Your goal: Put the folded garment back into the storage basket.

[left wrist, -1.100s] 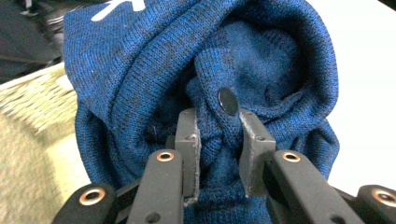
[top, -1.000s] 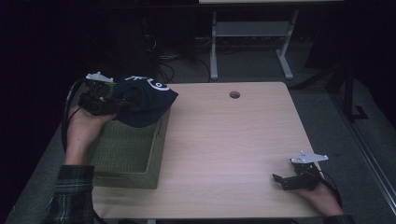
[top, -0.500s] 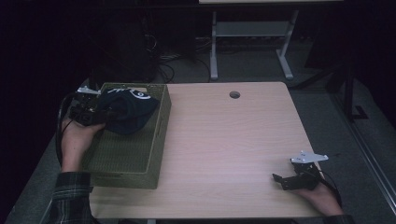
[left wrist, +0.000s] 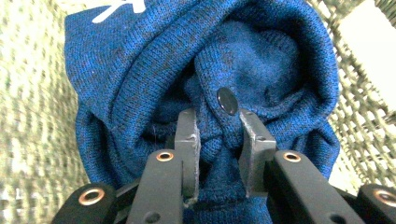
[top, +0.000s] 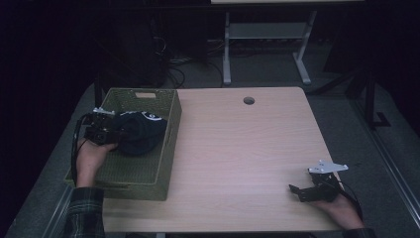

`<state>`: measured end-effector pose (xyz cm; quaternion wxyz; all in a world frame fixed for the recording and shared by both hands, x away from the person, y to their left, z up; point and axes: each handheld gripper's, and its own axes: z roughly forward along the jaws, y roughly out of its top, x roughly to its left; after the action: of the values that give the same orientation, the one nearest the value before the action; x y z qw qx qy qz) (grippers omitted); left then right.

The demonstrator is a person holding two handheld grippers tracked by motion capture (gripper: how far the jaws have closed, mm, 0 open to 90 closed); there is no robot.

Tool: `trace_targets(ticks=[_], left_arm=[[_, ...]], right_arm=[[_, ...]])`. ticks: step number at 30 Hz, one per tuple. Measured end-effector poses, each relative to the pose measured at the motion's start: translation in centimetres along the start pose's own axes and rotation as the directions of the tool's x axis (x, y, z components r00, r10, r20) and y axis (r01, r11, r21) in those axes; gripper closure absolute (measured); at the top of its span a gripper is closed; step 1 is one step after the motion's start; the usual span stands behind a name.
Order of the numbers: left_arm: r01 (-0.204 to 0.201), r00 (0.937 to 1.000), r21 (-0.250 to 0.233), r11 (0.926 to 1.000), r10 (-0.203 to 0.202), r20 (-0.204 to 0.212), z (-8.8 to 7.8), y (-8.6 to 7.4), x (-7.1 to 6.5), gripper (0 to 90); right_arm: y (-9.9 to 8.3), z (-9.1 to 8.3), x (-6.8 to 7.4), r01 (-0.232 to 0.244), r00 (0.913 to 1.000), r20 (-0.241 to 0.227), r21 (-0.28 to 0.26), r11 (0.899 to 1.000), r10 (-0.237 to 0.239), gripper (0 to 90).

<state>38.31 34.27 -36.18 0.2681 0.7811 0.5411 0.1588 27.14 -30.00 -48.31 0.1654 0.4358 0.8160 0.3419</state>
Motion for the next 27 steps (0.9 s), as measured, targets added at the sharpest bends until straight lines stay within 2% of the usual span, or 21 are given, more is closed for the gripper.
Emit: trace_targets(ticks=[7, 13, 18, 19, 23, 27], left_arm=[[0.004, 0.9998, 0.037, 0.9993, -0.005, 0.017, 1.6, -0.8, 0.2, 70.5], [0.018, 0.9989, 0.05, 0.9986, -0.02, 0.043, 2.5, -1.6, 0.5, 68.2], [0.027, 0.9974, 0.051, 0.9983, -0.03, 0.065, 2.5, -1.8, 0.9, 57.0], [0.029, 0.9973, 0.045, 0.9986, -0.032, 0.067, 2.3, -1.8, 0.9, 52.3], [0.038, 0.9974, 0.013, 0.9992, -0.039, 0.061, 1.6, -1.7, 0.8, 44.6], [0.027, 0.9964, -0.026, 0.9993, -0.025, 0.081, 0.8, -1.2, 0.1, 36.1]], right_arm=[[0.0, 0.0, 0.0, 0.0, 1.0, 0.0, 0.0, 1.0, 0.0, 2.4], [0.0, 0.0, 0.0, 0.0, 1.0, 0.0, 0.0, 1.0, 0.0, 2.4], [0.0, 0.0, 0.0, 0.0, 1.0, 0.0, 0.0, 1.0, 0.0, 2.3], [0.0, 0.0, 0.0, 0.0, 1.0, 0.0, 0.0, 1.0, 0.0, 2.4], [0.0, 0.0, 0.0, 0.001, 1.0, 0.0, 0.0, 1.0, -0.001, 2.4], [0.0, 0.0, 0.0, 0.0, 1.0, 0.0, 0.0, 1.0, 0.0, 2.4]])
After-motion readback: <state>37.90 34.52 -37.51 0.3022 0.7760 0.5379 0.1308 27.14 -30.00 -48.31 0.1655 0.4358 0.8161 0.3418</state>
